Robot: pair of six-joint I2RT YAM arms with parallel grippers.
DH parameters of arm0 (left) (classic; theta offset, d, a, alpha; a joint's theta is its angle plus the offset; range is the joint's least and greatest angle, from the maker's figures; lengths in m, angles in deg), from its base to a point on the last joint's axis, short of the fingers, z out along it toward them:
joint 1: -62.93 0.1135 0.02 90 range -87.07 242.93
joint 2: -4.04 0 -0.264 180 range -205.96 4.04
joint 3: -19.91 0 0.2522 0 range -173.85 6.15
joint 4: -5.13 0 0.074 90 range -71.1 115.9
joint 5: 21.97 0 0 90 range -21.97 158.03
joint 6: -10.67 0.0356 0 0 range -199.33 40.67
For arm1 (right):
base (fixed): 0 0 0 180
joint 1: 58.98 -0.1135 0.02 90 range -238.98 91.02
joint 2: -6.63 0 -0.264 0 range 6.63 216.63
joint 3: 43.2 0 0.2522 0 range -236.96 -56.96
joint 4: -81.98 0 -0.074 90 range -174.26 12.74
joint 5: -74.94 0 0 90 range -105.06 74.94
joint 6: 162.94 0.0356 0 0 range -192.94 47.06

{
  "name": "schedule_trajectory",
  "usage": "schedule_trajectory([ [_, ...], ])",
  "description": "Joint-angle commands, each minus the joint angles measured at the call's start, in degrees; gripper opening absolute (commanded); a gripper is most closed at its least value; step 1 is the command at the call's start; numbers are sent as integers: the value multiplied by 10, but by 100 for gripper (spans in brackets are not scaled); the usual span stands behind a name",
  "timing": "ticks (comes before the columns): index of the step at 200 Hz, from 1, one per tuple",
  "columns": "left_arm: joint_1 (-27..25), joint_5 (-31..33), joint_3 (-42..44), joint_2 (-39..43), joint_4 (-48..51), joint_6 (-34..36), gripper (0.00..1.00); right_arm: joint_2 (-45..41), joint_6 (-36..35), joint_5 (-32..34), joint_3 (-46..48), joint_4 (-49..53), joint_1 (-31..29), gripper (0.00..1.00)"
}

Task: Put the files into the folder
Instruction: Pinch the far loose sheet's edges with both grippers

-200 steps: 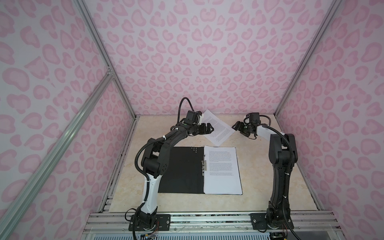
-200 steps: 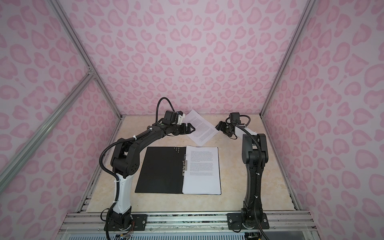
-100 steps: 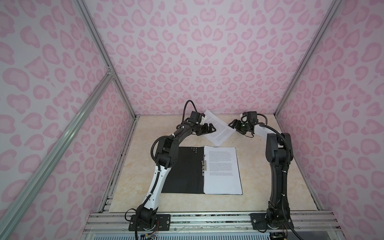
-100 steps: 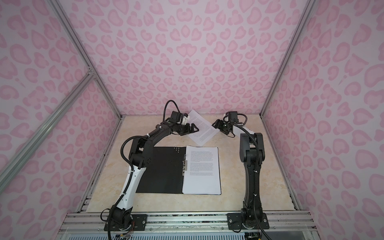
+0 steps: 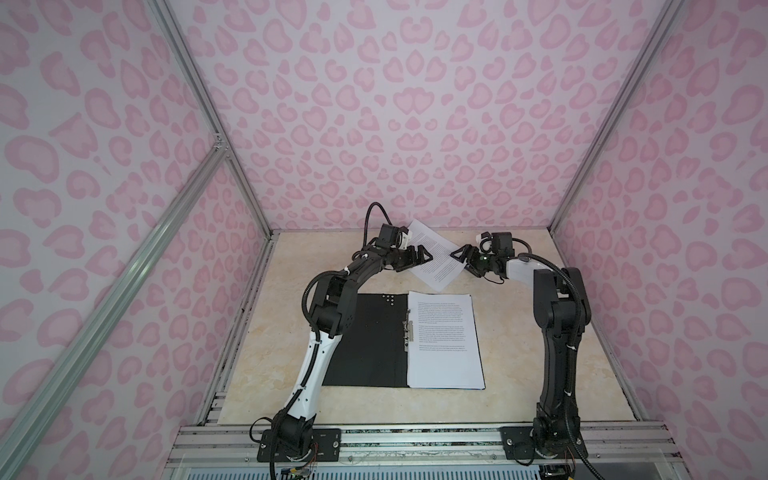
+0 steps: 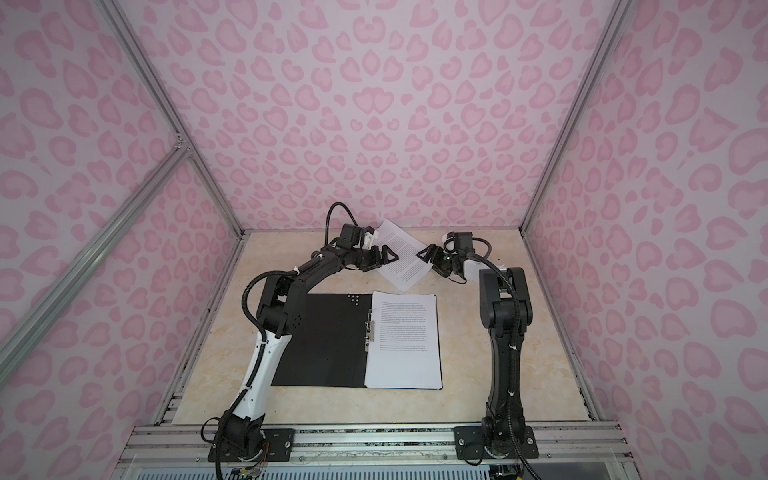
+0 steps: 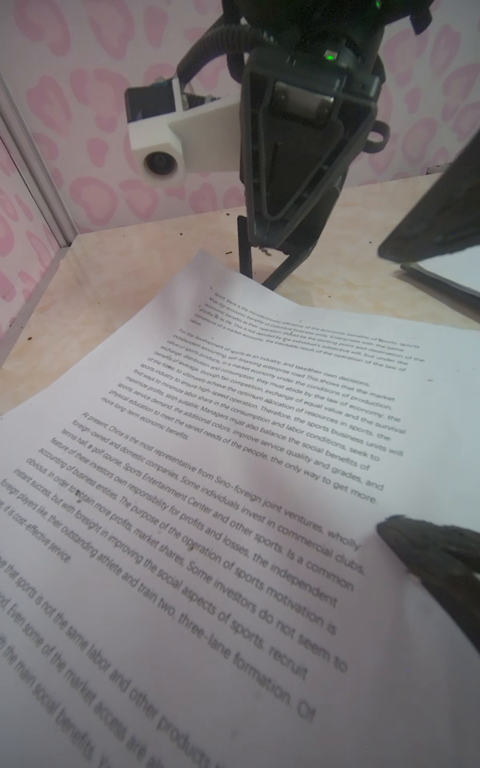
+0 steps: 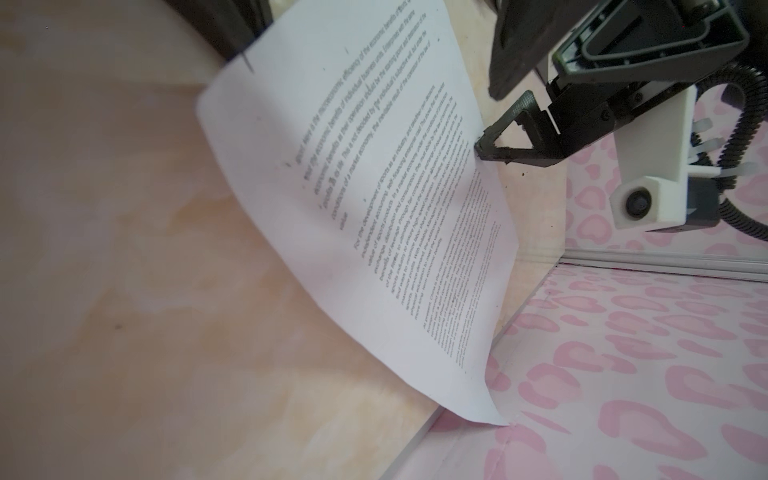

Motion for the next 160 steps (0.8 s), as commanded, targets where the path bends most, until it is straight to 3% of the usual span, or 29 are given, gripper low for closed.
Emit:
schedule_trajectory([
  [1,-3,19,8,-12,71,-21,98,7,71,-9,20,-40,-18,78],
  [61,-4,2,12,-10,55,-49,97,-29,241,86,167,-306,-46,58],
  [99,-3,-17,21,4,44,-52,97,-10,281,129,182,-366,-52,36],
  [138,-3,-30,23,14,40,-52,97,-9,293,166,187,-382,-60,23],
  [160,-2,-47,20,14,41,-54,97,2,306,163,172,-389,-63,4],
])
